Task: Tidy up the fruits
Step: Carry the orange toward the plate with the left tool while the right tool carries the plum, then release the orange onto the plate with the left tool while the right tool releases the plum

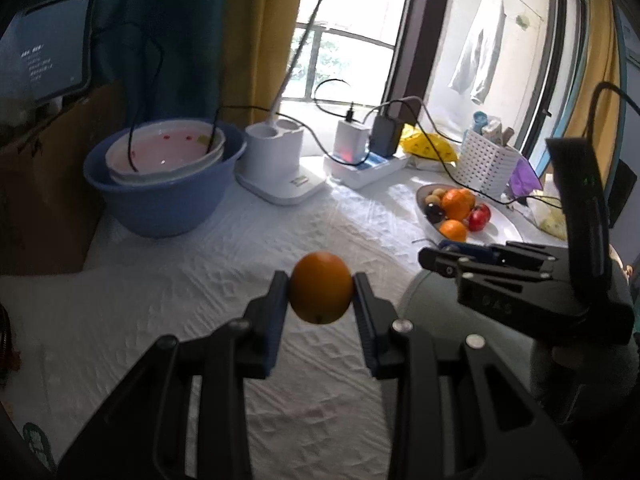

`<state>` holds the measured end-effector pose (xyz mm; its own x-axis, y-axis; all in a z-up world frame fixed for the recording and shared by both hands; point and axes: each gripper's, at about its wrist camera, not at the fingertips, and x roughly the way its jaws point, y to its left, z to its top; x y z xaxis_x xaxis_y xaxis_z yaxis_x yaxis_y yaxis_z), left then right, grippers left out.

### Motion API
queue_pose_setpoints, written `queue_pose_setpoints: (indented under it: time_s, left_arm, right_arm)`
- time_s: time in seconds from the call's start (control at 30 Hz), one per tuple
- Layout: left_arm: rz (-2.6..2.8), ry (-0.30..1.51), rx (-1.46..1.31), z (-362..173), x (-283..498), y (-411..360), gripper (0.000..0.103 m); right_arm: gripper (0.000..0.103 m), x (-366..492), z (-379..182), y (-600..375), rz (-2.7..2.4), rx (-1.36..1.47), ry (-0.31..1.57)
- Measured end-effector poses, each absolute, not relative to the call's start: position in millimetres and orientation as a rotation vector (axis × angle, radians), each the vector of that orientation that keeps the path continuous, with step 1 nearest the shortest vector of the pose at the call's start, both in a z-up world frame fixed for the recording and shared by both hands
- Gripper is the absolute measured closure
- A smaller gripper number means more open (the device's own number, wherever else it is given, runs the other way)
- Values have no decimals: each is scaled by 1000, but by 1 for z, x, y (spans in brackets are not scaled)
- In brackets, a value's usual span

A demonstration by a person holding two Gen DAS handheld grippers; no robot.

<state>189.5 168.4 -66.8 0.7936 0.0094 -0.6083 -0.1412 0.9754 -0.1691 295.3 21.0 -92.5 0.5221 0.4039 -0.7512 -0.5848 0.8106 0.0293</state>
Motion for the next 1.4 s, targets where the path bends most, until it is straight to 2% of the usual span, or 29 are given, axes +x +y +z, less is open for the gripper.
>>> queue_pose_setpoints:
  time_s: [0.43, 0.93, 1.4]
  left_arm:
    - [64, 691, -157, -61, 201, 111, 70]
    - [10, 754, -102, -64, 249, 39, 70]
    - [-33, 761, -64, -68, 297, 1, 70]
  right_arm:
    - [76, 297, -77, -47, 627, -170, 783]
    - [76, 332, -78, -137, 579, -60, 759]
    - [76, 356, -84, -151, 644, -28, 743]
